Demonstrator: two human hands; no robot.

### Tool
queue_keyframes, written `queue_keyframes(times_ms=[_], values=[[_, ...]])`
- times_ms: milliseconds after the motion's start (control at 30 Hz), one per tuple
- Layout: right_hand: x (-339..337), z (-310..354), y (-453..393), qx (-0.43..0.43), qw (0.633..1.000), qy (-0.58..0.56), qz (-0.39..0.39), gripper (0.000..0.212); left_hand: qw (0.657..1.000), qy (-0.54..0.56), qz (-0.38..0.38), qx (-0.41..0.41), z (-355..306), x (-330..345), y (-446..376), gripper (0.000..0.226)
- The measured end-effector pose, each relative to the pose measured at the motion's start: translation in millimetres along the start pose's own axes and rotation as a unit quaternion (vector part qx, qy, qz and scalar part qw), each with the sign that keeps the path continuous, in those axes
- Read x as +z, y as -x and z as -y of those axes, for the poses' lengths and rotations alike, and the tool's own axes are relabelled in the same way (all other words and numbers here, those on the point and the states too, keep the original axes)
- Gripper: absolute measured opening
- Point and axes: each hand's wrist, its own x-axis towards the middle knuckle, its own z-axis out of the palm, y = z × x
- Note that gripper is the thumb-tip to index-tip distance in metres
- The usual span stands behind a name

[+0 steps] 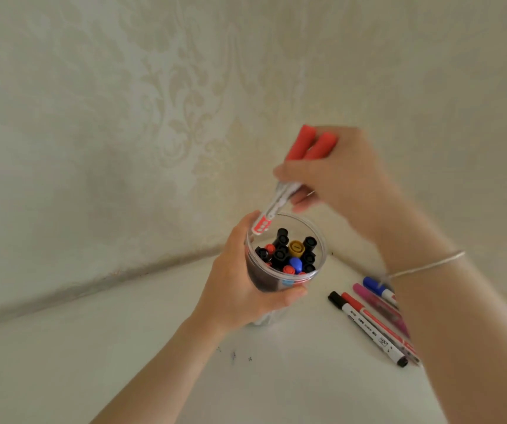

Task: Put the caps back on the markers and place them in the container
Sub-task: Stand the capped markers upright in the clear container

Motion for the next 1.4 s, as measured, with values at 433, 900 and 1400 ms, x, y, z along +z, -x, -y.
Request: queue_keyframes(times_ms=[433, 900, 1400], values=[[53, -48, 7, -0.192, 0.888, 0.407, -0.094, 0.041, 0.999, 0.033, 0.004, 0.002, -5, 4, -3, 0.089], [47, -45, -6, -0.134, 0.932, 0.338, -0.004, 0.065, 0.999, 0.011, 0.036, 0.033, -14, 11, -1, 0.08], [-9, -3, -4, 0.053, 0.946, 0.29, 0.132, 0.026, 0.998, 0.031, 0.041, 0.023, -5, 8, -4, 0.101]])
